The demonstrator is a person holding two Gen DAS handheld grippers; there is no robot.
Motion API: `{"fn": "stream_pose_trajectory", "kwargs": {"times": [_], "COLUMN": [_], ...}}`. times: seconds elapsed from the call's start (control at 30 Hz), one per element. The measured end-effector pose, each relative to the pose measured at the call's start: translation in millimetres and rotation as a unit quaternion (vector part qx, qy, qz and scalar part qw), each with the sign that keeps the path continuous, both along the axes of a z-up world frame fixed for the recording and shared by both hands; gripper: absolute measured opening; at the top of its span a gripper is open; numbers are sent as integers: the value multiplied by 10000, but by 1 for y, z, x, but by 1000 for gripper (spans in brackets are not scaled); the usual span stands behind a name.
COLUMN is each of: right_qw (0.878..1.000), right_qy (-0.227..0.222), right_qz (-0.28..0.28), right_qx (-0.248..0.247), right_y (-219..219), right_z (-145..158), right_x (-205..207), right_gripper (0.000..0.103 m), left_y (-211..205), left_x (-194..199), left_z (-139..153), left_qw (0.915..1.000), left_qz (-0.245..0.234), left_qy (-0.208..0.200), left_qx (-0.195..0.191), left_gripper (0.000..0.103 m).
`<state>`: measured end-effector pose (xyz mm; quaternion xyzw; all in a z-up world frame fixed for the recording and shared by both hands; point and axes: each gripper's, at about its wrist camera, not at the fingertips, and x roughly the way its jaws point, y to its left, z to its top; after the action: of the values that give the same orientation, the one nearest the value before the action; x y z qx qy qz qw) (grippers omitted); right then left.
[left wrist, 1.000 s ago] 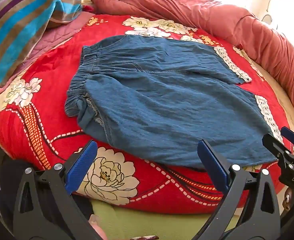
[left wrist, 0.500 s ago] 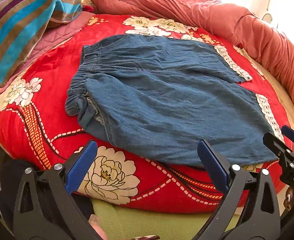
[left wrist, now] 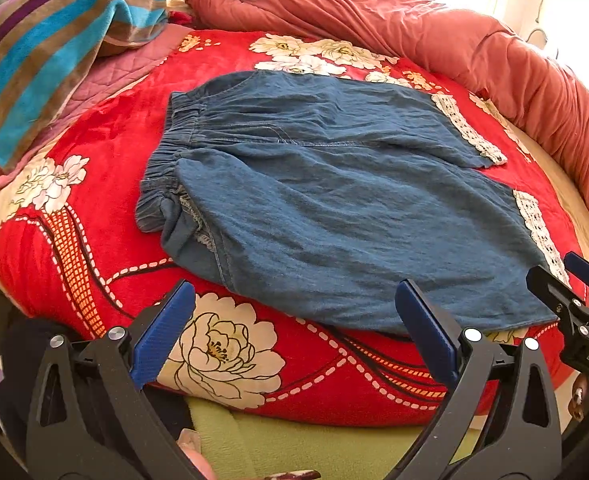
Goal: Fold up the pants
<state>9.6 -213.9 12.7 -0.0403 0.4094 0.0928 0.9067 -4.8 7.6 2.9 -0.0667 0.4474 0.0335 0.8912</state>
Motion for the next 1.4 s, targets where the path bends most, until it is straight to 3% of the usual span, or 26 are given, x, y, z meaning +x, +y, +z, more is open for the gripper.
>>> {"fn": "stream_pose_trajectory", "kwargs": {"times": [0.87, 1.4], "right_qw": [9999, 9995], "right_qy": [46, 15], "right_qz": [50, 274], "right_qx": [-116, -153], "right_y": [9, 36], "right_z": [-5, -6], "right_x": [12, 50], "right_gripper": [99, 99], "left_y": [3, 35], "left_x": [6, 44], "left_z": [-1, 0], "left_qw": [10000, 9995], "left_qz": [2, 295], "left_qy": [34, 96], "left_qx": [-23, -30], "left_gripper": [94, 94]}}
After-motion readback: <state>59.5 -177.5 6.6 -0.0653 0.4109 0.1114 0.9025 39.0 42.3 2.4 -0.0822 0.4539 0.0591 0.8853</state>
